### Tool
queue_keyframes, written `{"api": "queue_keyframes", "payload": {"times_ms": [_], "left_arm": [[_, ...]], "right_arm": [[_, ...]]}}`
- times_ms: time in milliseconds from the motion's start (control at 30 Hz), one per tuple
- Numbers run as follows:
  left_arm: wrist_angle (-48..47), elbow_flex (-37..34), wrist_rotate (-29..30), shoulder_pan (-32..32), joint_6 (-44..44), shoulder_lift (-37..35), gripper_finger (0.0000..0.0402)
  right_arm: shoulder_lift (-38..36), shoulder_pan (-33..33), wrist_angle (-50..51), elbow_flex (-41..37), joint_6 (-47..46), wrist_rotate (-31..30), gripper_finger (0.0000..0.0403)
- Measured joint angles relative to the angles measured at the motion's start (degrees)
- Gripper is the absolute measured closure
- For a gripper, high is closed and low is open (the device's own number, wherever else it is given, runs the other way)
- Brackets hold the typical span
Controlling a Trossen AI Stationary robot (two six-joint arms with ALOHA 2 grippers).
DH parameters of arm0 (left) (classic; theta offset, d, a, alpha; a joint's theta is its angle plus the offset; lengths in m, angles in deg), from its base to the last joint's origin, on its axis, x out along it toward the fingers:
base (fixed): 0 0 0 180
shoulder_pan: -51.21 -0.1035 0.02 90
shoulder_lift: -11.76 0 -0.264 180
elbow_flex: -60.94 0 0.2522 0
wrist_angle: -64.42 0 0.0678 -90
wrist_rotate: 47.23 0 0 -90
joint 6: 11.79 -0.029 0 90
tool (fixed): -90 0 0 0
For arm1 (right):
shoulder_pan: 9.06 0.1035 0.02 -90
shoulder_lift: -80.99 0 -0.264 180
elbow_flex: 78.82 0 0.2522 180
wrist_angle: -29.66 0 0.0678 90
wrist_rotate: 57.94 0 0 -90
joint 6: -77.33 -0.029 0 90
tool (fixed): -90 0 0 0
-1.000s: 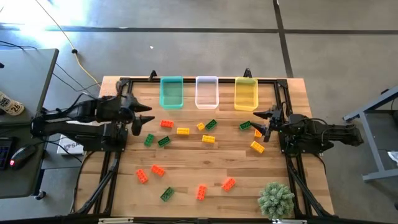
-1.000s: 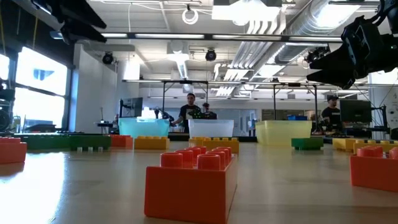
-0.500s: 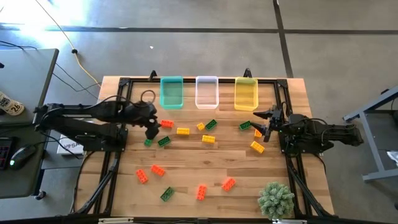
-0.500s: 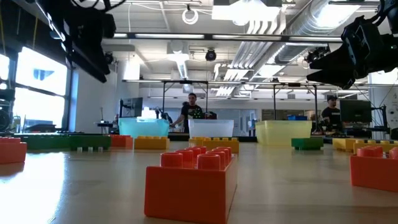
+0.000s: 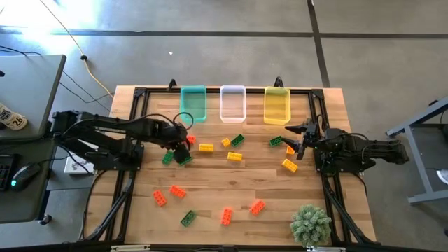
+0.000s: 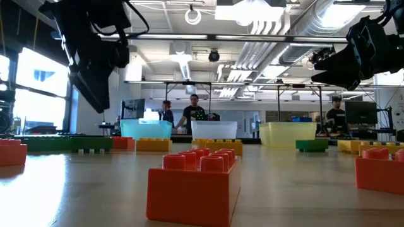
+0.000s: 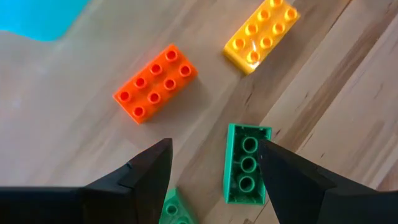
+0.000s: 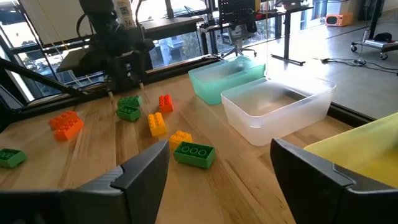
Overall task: Sort & place blocks by color
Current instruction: Put the green game piece into the green bin
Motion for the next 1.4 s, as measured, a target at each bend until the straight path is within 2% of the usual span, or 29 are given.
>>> {"api": "queue_keyframes", "payload": {"times_ms": [400, 733, 900, 1400], "left_arm": [[2.28, 0.0, 0.24, 3.15, 2.32, 7.38, 0.0177], [3.14, 0.0, 0.24, 5.85, 2.32, 8.72, 0.0177], [3.8, 0.0, 0.38, 6.51, 1.84, 9.27, 0.0177], [6.05, 0.0, -0.24, 6.62, 1.7, 17.83, 0.0177]], "right_arm": [[0.0, 0.0, 0.0, 0.0, 0.0, 0.0, 0.0135], [0.0, 0.0, 0.0, 0.0, 0.0, 0.0, 0.0135], [-0.01, 0.0, 0.0, 0.0, 0.0, 0.0, 0.0135], [0.09, 0.0, 0.0, 0.0, 0.0, 0.02, 0.0135]]}}
